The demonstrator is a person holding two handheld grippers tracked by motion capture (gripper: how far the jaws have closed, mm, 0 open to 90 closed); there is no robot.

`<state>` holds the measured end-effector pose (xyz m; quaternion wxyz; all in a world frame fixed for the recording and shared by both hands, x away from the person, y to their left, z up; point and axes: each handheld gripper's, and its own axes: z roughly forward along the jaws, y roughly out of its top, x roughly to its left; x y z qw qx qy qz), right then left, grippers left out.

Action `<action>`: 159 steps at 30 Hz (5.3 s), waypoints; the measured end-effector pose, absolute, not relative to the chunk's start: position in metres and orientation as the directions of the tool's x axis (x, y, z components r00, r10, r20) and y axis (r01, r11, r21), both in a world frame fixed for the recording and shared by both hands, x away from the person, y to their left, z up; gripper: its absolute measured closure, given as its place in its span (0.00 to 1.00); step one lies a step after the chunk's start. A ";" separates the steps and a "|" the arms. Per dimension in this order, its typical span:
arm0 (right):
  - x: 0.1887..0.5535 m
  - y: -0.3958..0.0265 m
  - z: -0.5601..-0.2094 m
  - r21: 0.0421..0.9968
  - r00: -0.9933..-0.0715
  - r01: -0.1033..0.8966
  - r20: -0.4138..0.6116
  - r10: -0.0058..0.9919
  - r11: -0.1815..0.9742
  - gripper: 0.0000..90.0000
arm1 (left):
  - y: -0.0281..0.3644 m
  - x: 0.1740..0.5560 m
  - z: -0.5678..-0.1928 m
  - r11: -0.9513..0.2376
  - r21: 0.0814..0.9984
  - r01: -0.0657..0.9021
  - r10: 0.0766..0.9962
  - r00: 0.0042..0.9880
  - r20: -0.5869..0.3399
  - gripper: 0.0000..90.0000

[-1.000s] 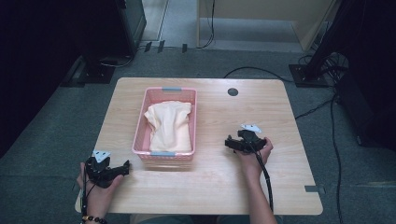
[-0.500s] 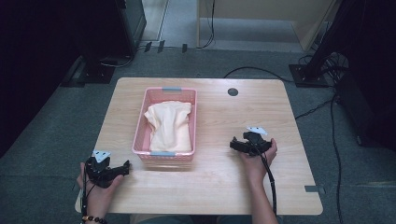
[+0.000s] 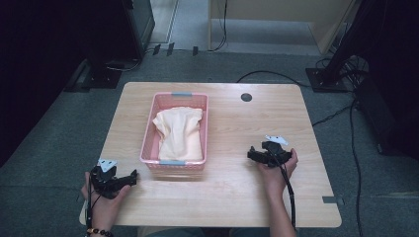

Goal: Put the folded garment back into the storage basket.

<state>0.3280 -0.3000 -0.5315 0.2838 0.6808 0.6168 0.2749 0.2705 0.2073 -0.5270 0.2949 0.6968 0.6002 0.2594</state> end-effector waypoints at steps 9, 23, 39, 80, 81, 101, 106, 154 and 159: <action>0.324 -0.305 -0.532 0.725 0.089 0.684 0.023 0.996 -0.078 0.00 | 0.207 0.270 -0.527 -0.105 0.722 0.683 0.989 0.145 0.007 0.00; 0.319 -0.312 -0.532 0.726 0.093 0.683 0.021 0.995 -0.079 0.00 | 0.207 0.270 -0.527 -0.105 0.722 0.683 0.989 0.145 0.007 0.00; 0.314 -0.323 -0.532 0.726 0.110 0.682 0.024 0.994 -0.093 0.00 | 0.207 0.270 -0.527 -0.105 0.723 0.683 0.989 0.145 0.007 0.00; 0.299 -0.349 -0.533 0.725 0.157 0.678 0.024 0.987 -0.125 0.00 | 0.207 0.270 -0.527 -0.105 0.723 0.683 0.989 0.145 0.008 0.00; 0.299 -0.350 -0.533 0.725 0.155 0.677 0.023 0.988 -0.123 0.00 | 0.207 0.270 -0.527 -0.105 0.723 0.683 0.989 0.145 0.007 0.00; 0.289 -0.358 -0.533 0.726 0.160 0.675 0.023 0.987 -0.126 0.00 | 0.207 0.270 -0.527 -0.106 0.723 0.683 0.989 0.145 0.008 0.00; 0.286 -0.361 -0.533 0.727 0.141 0.678 0.020 0.990 -0.111 0.00 | 0.207 0.270 -0.527 -0.105 0.723 0.683 0.989 0.145 0.008 0.00; 0.264 -0.385 -0.534 0.725 0.152 0.678 0.023 0.988 -0.121 0.00 | 0.207 0.270 -0.527 -0.104 0.723 0.682 0.990 0.143 0.007 0.00; 0.262 -0.387 -0.534 0.725 0.152 0.678 0.023 0.988 -0.121 0.00 | 0.207 0.270 -0.527 -0.104 0.723 0.682 0.990 0.143 0.007 0.00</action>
